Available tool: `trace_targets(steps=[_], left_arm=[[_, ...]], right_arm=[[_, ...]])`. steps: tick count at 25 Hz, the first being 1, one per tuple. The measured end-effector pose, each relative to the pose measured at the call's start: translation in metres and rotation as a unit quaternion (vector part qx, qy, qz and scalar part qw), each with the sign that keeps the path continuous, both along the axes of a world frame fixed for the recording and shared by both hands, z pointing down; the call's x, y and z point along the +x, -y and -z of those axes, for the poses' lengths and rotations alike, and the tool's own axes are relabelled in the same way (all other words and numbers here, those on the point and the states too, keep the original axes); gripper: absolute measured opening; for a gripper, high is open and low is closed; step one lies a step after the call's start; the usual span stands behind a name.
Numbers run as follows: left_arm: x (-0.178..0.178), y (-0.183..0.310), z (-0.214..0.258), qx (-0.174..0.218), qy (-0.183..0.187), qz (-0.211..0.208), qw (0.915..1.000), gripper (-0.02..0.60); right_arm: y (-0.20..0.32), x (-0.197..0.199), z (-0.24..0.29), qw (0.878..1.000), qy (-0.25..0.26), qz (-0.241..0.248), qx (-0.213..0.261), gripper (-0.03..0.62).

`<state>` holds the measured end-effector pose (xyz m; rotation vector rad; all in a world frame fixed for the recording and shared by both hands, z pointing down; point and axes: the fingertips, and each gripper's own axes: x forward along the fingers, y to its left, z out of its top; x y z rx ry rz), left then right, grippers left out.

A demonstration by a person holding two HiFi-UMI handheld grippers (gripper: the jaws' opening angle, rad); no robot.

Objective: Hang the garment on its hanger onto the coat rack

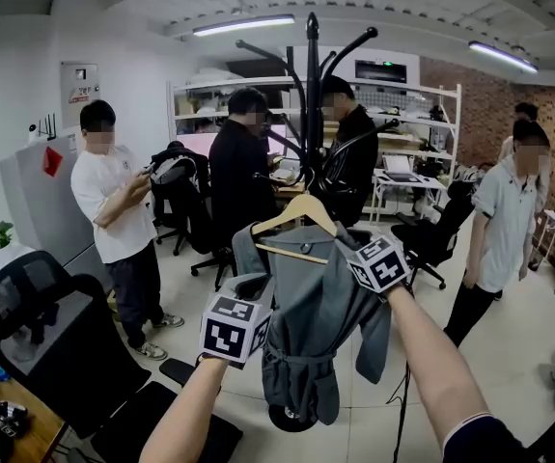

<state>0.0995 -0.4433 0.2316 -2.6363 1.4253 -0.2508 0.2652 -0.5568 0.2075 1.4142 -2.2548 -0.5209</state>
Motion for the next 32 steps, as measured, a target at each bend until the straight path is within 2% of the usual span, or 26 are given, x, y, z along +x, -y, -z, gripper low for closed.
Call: trace_targets(steps=[9, 13, 19, 24, 32], left_arm=[[0.008, 0.004, -0.022, -0.020, -0.001, -0.005, 0.9998, 0.003], [0.009, 0.002, -0.033, -0.031, 0.000, -0.006, 0.9995, 0.003], [0.004, 0.001, -0.040, -0.038, 0.003, -0.002, 0.9993, 0.003], [0.001, -0.001, -0.045, -0.041, 0.003, 0.001, 0.9991, 0.003], [0.001, -0.007, -0.056, -0.052, 0.003, -0.002, 0.9986, 0.003]], right_arm=[[0.002, 0.001, -0.019, 1.000, 0.003, 0.014, -0.011, 0.121], [0.001, 0.001, -0.035, 0.999, -0.012, 0.018, -0.024, 0.126], [0.004, 0.002, -0.038, 1.000, -0.001, 0.009, -0.015, 0.129], [0.003, 0.005, -0.032, 0.999, 0.034, -0.001, 0.000, 0.187], [-0.021, 0.002, -0.017, 0.999, 0.049, 0.005, 0.023, 0.187]])
